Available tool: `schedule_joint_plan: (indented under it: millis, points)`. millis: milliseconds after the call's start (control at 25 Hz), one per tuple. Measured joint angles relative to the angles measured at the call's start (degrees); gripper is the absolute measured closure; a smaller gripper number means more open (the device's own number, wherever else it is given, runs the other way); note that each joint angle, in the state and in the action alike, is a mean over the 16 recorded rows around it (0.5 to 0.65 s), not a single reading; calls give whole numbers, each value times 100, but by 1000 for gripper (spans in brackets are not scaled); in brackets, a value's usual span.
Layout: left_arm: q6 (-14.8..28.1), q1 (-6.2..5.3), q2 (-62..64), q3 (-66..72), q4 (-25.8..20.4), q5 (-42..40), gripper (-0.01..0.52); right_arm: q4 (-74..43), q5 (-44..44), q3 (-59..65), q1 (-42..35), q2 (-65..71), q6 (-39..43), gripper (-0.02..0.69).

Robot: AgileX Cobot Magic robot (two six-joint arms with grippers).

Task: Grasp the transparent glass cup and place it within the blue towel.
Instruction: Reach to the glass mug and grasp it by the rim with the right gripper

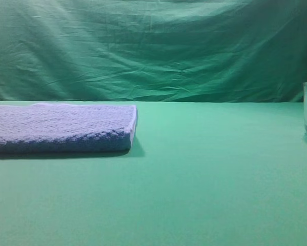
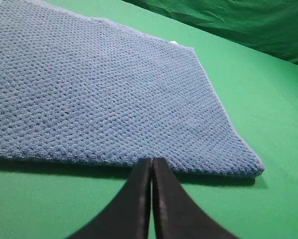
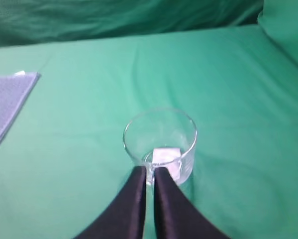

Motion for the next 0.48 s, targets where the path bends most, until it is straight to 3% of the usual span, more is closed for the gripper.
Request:
schedule_joint_plan:
  millis: [320, 480]
  points:
    - [0, 0, 0, 0, 0, 0, 514, -143, 1288, -1052, 13, 1781, -458, 637]
    - [0, 0, 0, 0, 0, 0, 514, -273, 1750, -1511, 62, 2458, -641, 616]
